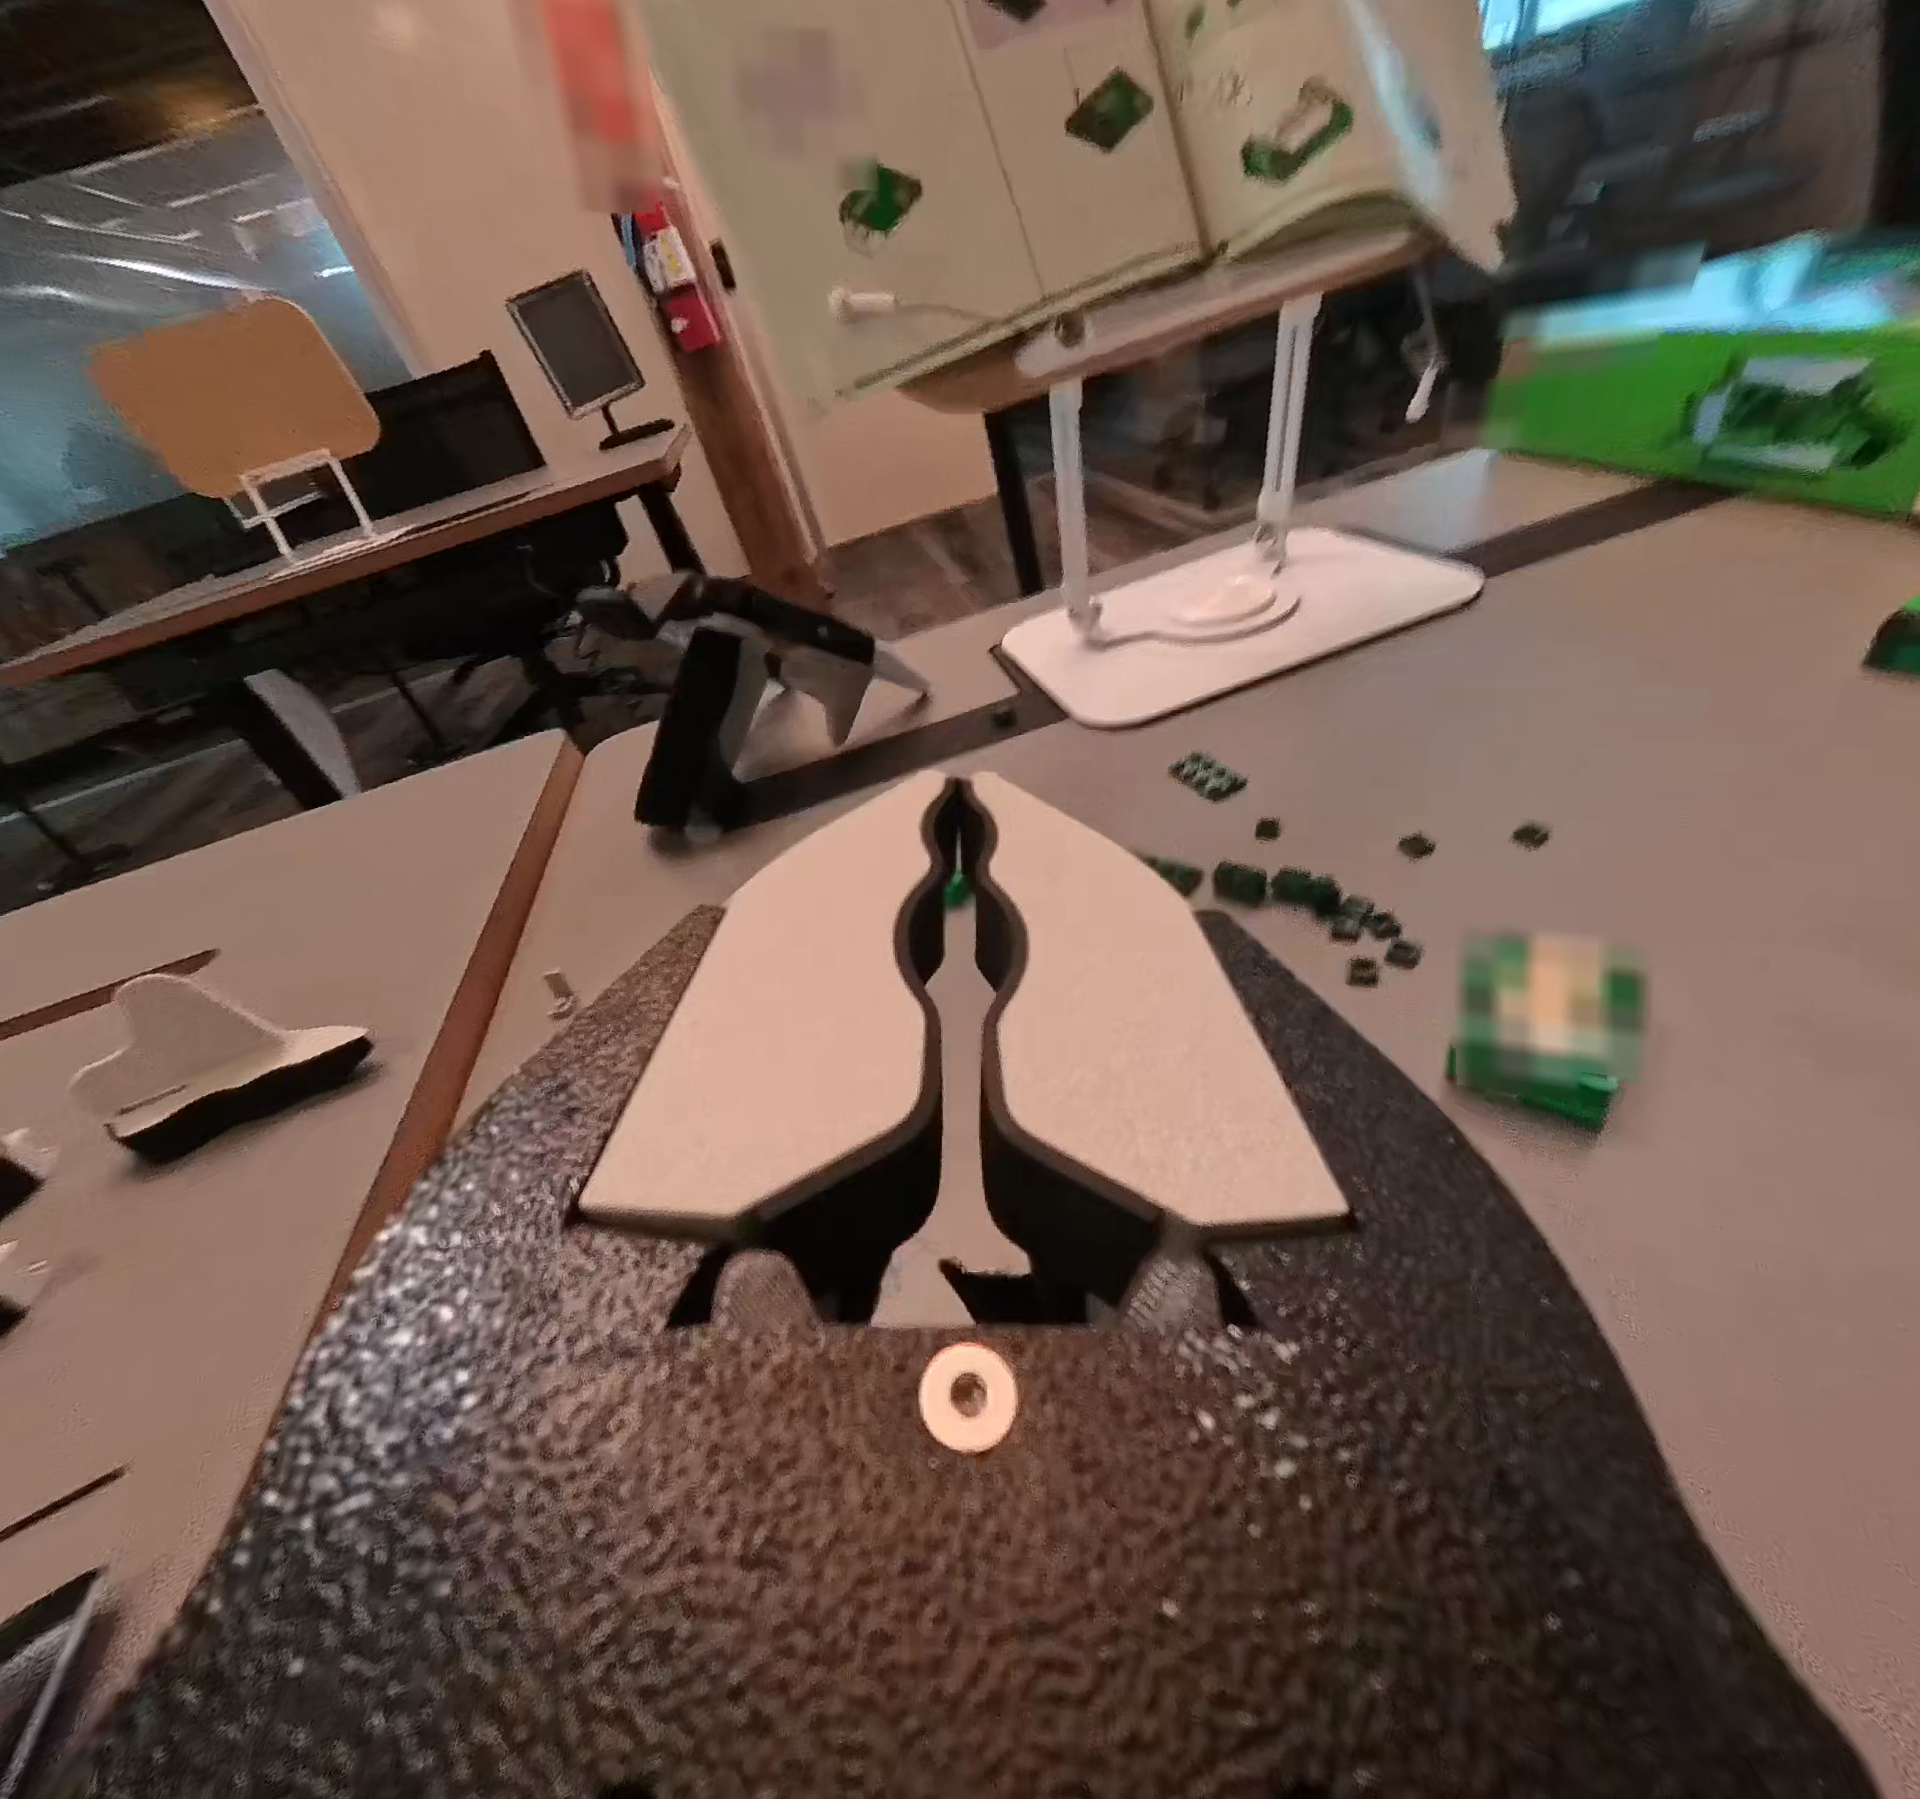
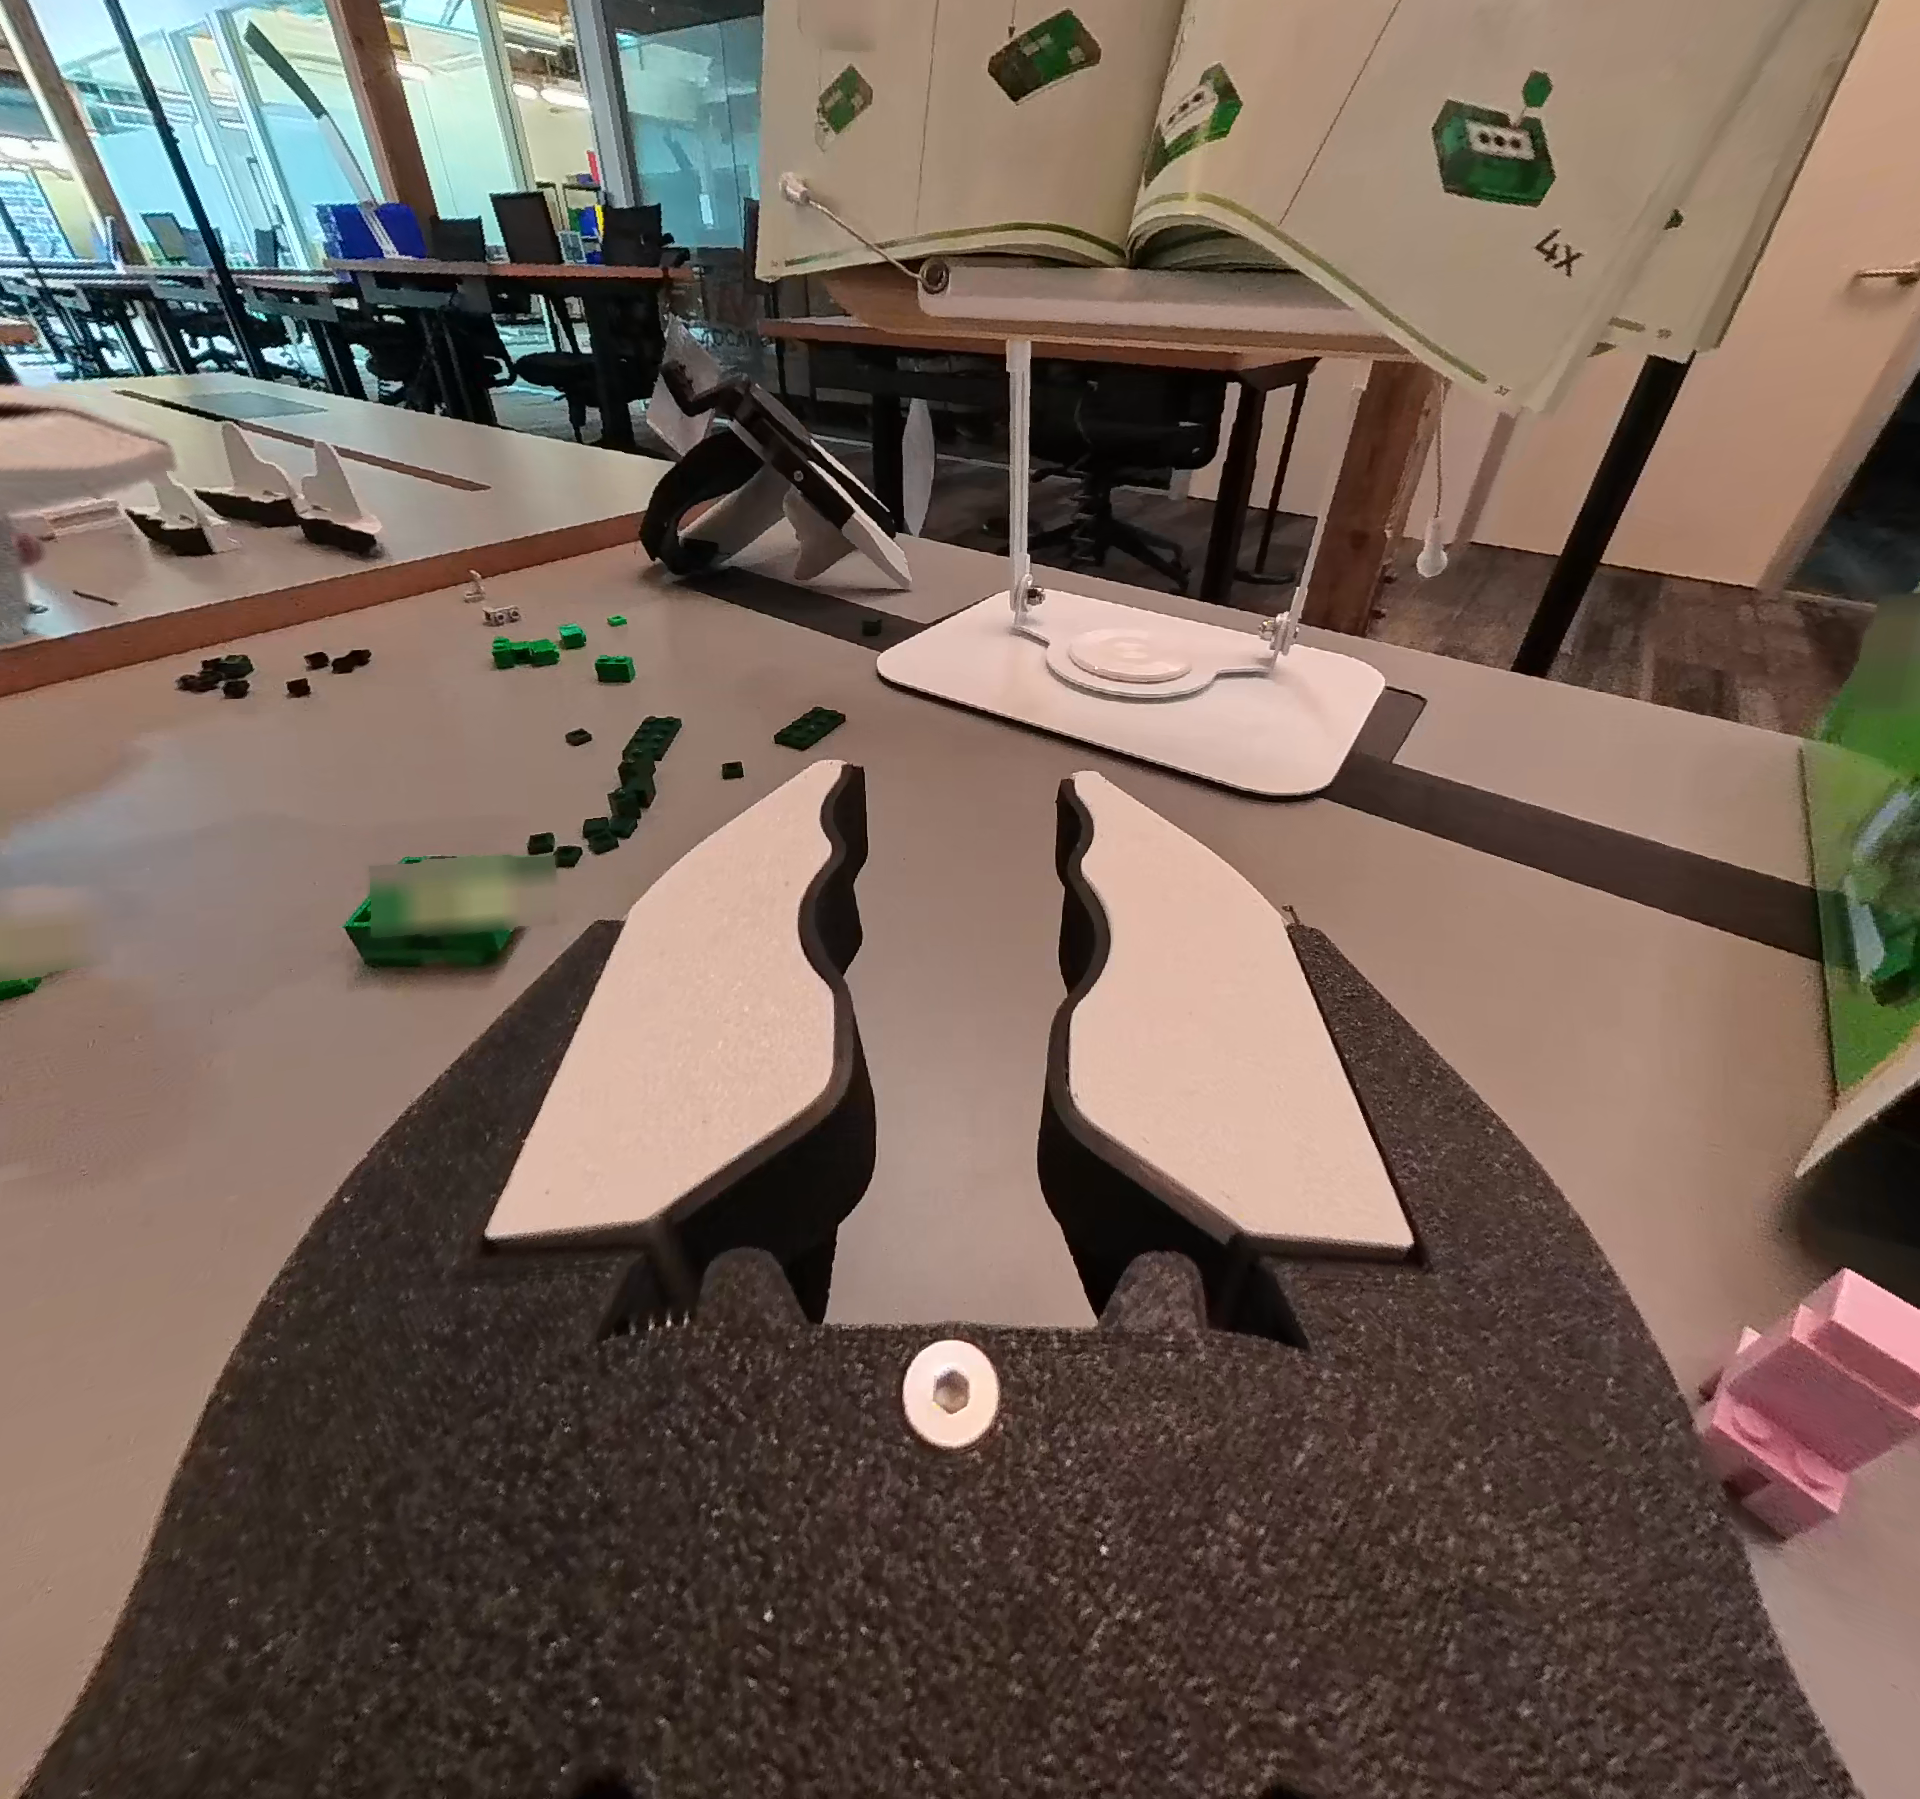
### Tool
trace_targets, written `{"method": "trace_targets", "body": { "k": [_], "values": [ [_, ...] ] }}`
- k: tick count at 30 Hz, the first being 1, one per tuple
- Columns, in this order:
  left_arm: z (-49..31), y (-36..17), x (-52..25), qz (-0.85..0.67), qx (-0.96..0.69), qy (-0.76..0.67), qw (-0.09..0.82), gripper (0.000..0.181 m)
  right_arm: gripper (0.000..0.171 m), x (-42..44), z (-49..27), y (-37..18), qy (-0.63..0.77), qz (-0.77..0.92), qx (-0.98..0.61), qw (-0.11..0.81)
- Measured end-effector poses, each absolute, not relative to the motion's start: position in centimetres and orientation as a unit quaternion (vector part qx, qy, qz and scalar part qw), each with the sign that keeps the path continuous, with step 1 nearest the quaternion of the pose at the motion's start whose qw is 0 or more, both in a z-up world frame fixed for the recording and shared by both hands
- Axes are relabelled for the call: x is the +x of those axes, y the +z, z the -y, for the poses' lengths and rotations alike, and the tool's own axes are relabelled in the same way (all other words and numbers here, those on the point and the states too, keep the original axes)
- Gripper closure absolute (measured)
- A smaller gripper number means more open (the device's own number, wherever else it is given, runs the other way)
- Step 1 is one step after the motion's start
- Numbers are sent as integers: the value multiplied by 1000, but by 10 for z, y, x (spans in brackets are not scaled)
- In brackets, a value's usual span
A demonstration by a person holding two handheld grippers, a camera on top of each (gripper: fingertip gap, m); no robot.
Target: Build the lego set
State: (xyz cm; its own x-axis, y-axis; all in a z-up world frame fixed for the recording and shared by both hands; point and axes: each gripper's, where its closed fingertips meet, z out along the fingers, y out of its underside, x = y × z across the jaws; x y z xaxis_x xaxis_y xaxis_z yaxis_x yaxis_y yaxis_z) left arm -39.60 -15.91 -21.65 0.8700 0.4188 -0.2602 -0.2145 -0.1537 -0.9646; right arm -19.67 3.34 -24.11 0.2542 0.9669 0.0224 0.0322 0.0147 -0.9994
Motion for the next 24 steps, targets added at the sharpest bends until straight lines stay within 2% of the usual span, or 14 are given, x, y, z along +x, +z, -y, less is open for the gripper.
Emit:
{"method": "trace_targets", "body": {
  "k": [4,12,14,16,24],
  "values": [
    [154,-240,-407,57,-753,272,597,181,138,-197,-33,-241,420,443,-563,557],
    [153,-257,-419,73,-767,267,578,181,140,-197,-34,-241,418,442,-562,560],
    [152,-262,-420,79,-775,259,571,164,140,-197,-34,-241,418,441,-564,559],
    [150,-267,-420,84,-782,246,567,158,141,-197,-34,-241,418,441,-564,559],
    [149,-268,-421,95,-779,234,573,159,141,-197,-33,-240,419,441,-562,560]
  ]
}}
